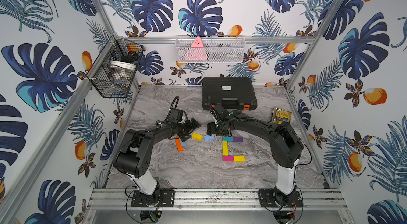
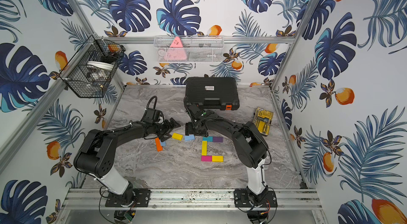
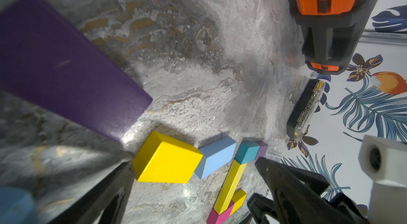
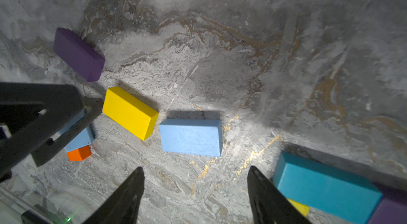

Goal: Assemble the letter c with building blocks
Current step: Assemble the building block at the center of the board.

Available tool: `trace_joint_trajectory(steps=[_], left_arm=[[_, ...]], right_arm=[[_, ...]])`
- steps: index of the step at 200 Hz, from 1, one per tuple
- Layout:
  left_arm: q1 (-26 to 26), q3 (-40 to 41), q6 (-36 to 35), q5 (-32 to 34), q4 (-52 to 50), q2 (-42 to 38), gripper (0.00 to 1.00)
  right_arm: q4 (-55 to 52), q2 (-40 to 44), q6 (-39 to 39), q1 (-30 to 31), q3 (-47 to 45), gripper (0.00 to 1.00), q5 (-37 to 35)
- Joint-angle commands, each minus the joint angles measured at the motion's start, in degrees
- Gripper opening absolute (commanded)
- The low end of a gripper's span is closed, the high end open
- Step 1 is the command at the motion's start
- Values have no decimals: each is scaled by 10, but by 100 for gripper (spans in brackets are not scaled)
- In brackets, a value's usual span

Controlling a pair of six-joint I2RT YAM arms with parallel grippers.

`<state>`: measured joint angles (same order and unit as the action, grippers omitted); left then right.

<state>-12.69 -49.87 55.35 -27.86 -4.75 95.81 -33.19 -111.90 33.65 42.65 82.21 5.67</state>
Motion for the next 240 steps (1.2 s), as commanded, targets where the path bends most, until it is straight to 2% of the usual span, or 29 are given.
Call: trace_joint_trajectory(steps=[1,90,142,240], left_arm=[[-2,3,-10,-3,10,-3,99],[-20,20,-8,-6,13,-20,99],[-19,-15,-25,23,-22,-8,99],[-26,-44,-11,4,-1,30,99]], right_arm=[[19,-5,15,0,-4,76,22],[39,-13,30,0,-23,76,28],[43,-17,29,0,-26,77,23],[74,-20,49,0,-42,76,44]])
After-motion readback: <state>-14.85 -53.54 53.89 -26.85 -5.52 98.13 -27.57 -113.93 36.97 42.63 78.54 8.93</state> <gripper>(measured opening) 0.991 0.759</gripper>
